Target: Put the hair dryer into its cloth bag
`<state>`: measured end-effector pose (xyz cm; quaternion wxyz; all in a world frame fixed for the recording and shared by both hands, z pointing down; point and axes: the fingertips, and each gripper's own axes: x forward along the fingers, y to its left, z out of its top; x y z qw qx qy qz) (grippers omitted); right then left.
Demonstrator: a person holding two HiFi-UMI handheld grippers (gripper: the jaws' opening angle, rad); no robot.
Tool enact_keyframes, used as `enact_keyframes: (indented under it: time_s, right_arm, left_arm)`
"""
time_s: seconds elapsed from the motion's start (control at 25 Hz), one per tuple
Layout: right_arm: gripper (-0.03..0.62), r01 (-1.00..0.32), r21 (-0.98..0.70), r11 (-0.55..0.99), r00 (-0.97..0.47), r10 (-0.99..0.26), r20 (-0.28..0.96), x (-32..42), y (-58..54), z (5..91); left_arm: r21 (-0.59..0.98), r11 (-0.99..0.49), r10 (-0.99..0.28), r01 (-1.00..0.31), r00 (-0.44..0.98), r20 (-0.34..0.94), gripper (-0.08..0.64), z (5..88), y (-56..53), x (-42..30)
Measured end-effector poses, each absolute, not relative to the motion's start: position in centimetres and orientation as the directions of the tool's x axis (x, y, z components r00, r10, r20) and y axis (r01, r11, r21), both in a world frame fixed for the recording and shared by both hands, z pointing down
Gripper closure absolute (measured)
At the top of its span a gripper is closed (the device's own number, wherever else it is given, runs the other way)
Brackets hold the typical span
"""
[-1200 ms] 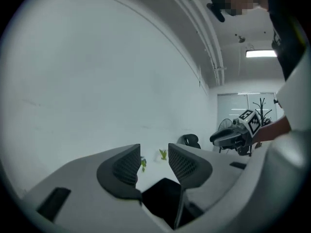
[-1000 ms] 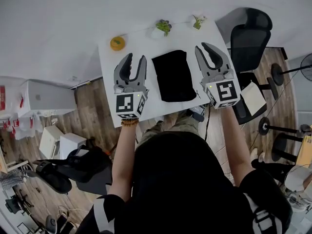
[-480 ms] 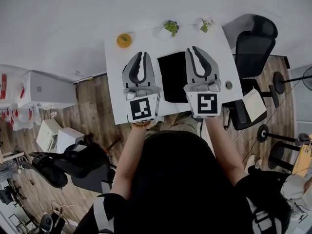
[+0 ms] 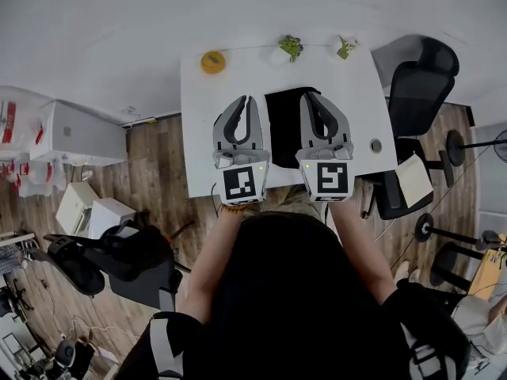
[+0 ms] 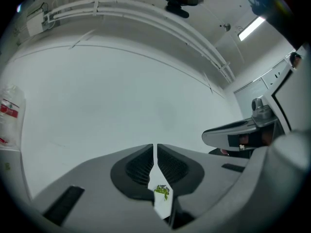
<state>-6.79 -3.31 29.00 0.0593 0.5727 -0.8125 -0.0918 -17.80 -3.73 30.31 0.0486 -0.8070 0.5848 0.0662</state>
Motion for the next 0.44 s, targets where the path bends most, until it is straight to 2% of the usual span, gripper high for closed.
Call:
enact_keyframes:
  time_s: [0.44]
  right_arm:
    - [0.552, -0.866, 0.267, 0.423, -0.452, -0.89, -0.059, -10.8, -1.1, 28.5]
  left_arm:
    - [-0.002, -0.305, -0.94, -0.952, 0.301, -0.162, 0.517, 30.9, -3.2, -18.8]
